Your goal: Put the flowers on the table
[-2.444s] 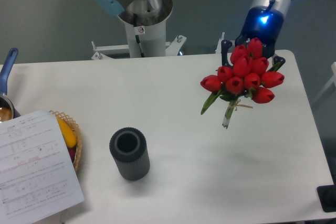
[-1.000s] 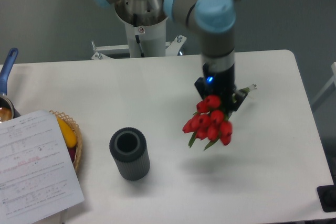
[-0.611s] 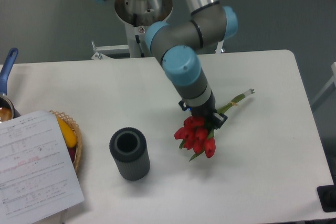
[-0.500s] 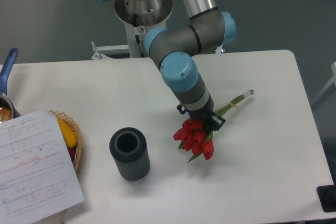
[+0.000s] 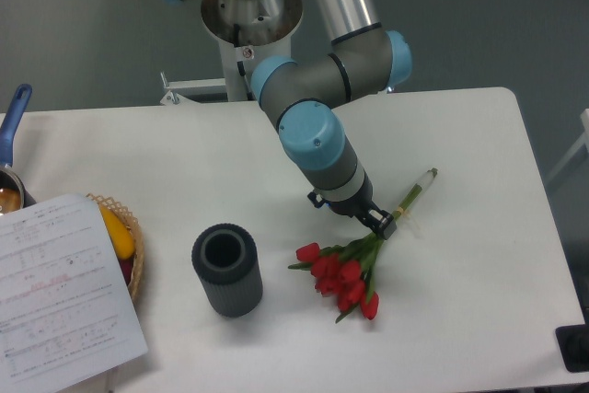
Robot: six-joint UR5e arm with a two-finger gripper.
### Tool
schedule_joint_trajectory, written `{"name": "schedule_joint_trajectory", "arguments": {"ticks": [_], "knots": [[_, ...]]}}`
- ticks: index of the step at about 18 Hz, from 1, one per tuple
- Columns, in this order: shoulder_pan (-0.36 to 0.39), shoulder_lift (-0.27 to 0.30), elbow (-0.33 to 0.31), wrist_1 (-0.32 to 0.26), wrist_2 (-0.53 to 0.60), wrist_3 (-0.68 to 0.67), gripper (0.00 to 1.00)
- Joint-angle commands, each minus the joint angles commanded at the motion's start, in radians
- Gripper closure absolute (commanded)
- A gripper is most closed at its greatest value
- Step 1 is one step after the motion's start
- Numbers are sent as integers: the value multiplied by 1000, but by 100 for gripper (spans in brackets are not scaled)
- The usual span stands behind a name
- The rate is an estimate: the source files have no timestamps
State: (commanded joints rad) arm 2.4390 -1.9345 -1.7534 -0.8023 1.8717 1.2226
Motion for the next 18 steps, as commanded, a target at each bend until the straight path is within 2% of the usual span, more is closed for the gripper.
{"name": "schedule_joint_trajectory", "arguments": {"ticks": [2, 6, 8, 11, 15, 18], "knots": [[18, 49, 12, 0, -93, -8, 0], [127, 156, 12, 0, -355, -74, 0], [182, 198, 23, -2, -431, -110, 0], [241, 241, 61, -14, -469, -132, 0], [276, 255, 98, -23, -522, -126, 0], [314, 264, 143, -131, -525, -63, 0]]}}
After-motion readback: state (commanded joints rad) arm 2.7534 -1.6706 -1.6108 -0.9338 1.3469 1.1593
